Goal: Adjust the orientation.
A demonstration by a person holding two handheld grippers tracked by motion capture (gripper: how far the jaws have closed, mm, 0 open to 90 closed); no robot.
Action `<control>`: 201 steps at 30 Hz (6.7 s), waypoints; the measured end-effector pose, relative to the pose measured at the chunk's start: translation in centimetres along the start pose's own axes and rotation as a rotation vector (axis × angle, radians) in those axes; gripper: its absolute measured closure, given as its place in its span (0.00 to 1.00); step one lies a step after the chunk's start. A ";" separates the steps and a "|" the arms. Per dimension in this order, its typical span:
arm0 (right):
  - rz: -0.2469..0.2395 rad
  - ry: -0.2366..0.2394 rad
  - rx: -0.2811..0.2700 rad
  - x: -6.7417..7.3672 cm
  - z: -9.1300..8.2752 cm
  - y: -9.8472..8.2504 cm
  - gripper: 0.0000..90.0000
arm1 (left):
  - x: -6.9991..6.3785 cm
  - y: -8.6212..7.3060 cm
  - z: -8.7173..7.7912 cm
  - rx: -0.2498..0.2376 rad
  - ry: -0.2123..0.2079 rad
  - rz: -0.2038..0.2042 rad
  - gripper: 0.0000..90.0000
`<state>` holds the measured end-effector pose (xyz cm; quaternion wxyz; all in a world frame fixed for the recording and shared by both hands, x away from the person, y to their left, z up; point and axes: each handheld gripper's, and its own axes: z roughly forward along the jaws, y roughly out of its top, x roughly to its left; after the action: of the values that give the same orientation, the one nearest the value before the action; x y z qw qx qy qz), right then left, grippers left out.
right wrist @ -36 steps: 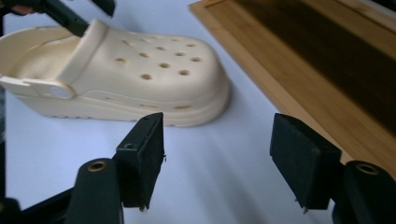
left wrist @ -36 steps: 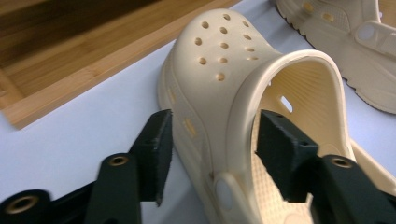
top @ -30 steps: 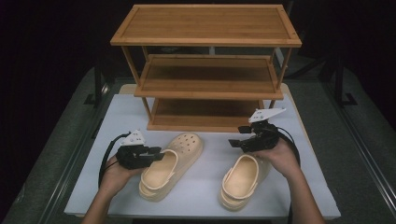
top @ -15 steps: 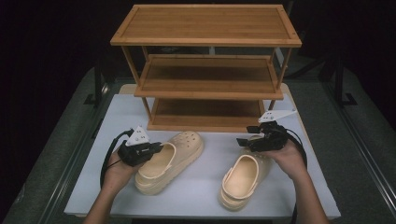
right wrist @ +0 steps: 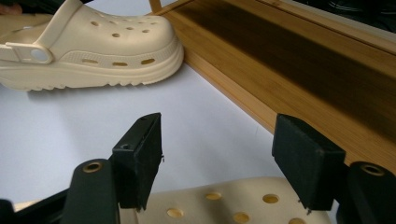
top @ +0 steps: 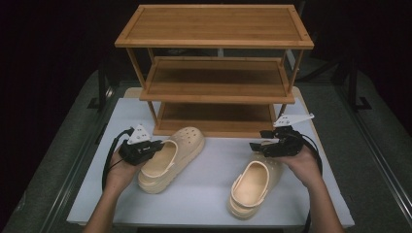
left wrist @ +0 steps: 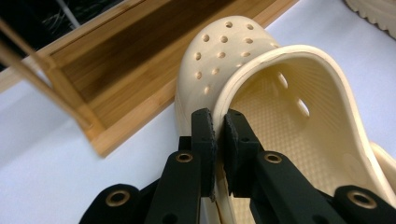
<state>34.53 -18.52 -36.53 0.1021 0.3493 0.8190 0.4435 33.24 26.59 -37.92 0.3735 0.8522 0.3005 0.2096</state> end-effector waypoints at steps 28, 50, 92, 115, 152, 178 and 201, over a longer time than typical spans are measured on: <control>0.014 -0.011 -0.010 -0.2 -0.4 -0.2 0.34 | 2.8 -3.1 -3.7 -0.010 -0.071 -0.158 0.42; 0.016 -0.032 -0.015 -0.6 -1.0 -0.5 0.32 | 6.5 -10.1 -0.6 0.205 0.146 -0.239 0.00; 0.106 -0.104 0.048 -2.0 -5.7 -11.5 1.00 | 6.8 -11.1 -0.6 0.141 0.115 -0.274 0.00; 0.074 -0.089 0.108 -3.2 -2.8 -10.3 1.00 | 6.9 -11.1 -0.6 0.142 0.114 -0.274 0.00; 0.034 -0.014 0.116 -2.7 4.8 -4.4 1.00 | 6.9 -11.1 -0.6 0.143 0.114 -0.273 0.00; -0.047 0.044 0.144 -0.3 10.0 -0.6 1.00 | 6.9 -11.1 -0.6 0.142 0.113 -0.276 0.00; 0.015 0.007 0.077 0.5 3.9 -1.2 0.56 | 6.8 -11.1 -0.7 0.141 0.115 -0.269 0.00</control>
<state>35.45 -16.03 -39.68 0.0825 0.3575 0.8332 0.4138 33.90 37.49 -45.04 0.3194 0.8150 0.4467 0.1847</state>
